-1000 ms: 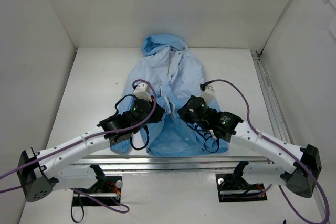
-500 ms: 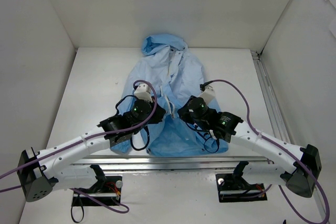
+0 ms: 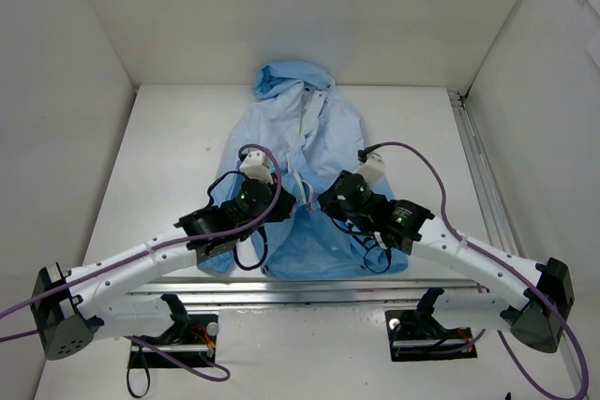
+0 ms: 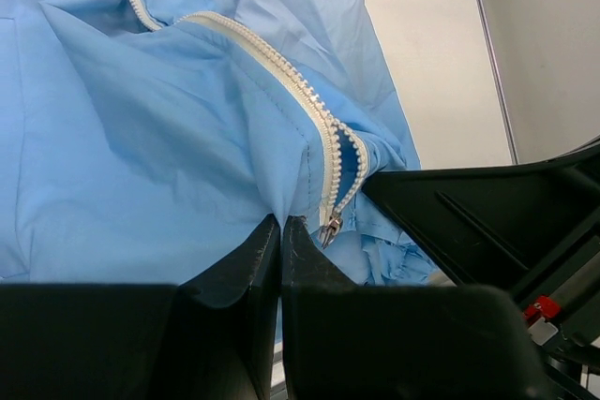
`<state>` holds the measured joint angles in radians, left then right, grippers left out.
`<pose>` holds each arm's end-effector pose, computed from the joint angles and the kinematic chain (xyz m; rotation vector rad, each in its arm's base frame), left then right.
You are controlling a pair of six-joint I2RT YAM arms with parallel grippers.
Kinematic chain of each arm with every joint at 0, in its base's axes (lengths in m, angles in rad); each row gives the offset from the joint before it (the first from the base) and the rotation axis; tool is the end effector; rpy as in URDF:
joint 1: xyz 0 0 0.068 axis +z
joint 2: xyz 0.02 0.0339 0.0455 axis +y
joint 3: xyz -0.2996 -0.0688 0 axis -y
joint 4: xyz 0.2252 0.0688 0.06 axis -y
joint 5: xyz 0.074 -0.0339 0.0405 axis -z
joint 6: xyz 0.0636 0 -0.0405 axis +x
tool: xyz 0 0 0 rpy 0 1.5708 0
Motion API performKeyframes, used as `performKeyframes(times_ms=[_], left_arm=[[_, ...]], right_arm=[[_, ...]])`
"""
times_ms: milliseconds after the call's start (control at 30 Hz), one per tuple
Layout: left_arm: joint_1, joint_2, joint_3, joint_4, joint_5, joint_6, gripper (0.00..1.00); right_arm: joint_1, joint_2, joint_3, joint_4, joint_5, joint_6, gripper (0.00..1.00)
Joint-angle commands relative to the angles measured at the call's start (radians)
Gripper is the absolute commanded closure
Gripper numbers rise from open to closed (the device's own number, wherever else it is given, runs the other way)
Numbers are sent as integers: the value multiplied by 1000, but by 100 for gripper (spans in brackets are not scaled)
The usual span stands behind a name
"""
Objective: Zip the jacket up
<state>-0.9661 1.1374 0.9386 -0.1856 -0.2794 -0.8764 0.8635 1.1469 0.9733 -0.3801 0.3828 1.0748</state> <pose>0.1577 -0.1974 0.3491 -0.1023 2.0583 -0.9271 0.1754 0.1686 0.3368 0.4602 2.1250 0.7564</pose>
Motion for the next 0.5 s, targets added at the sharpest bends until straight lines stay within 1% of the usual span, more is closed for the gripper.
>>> performKeyframes(times_ms=[0, 133, 467], left_arm=[[-14, 5, 48, 18, -46, -13, 100], [-36, 15, 55, 6, -78, -4, 100], [-65, 35, 77, 9, -106, 13, 100]], right_arm=[[6, -18, 58, 60, 50, 19, 100], [5, -15, 61, 53, 45, 19, 100], [6, -9, 64, 40, 45, 34, 100]])
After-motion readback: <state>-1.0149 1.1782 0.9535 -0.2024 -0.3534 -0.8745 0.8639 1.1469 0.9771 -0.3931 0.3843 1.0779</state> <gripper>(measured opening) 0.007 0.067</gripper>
